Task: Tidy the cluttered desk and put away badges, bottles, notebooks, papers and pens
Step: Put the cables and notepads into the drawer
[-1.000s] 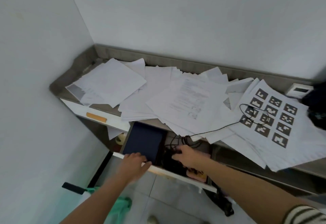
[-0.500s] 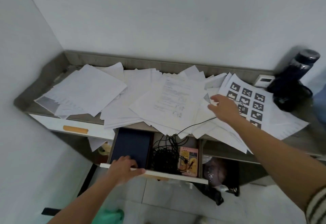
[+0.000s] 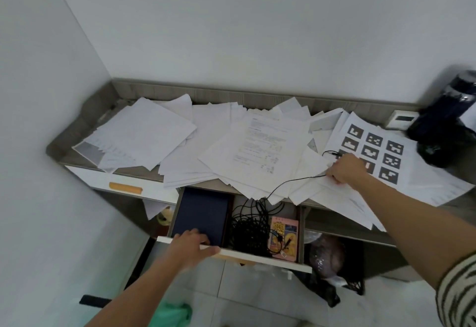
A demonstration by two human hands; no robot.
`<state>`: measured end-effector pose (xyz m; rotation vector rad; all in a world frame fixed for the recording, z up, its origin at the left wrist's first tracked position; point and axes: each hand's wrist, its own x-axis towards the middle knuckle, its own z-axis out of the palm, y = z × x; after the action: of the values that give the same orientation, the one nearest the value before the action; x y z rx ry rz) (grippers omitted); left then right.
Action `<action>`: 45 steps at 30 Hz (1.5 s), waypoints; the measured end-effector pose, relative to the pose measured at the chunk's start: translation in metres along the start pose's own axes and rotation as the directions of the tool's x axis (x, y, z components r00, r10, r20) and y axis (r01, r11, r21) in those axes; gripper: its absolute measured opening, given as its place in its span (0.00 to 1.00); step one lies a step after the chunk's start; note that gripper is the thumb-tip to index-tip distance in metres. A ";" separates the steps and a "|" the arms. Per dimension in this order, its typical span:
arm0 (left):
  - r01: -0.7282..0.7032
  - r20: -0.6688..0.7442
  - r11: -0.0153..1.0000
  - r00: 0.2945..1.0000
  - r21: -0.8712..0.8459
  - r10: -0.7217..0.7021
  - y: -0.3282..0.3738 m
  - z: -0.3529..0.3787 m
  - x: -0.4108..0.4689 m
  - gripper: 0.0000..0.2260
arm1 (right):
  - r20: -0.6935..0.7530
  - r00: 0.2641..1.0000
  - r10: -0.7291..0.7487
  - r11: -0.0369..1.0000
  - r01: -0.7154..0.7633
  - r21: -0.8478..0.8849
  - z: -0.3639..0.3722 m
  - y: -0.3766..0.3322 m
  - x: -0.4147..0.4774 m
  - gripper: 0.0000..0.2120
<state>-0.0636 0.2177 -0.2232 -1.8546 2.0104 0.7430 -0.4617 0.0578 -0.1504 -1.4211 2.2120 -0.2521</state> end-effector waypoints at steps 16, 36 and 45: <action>-0.090 -0.044 0.982 0.994 0.167 0.099 -0.011 0.009 -0.010 0.25 | 0.628 0.656 -0.418 0.776 0.618 -0.129 0.164 -0.058 -0.137 0.10; -0.271 -0.146 0.926 0.937 0.263 0.316 -0.036 0.006 0.009 0.13 | 0.334 0.817 -0.470 0.804 0.553 -0.219 0.136 0.014 -0.176 0.38; -0.297 -0.161 0.913 0.923 0.280 0.350 -0.032 -0.039 0.024 0.12 | -0.043 0.756 -0.654 0.698 0.580 -0.420 0.124 0.029 -0.162 0.17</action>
<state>-0.0298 0.1748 -0.2100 -1.5241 2.4563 0.3563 -0.3688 0.2281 -0.2196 -2.4554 1.8943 -0.1852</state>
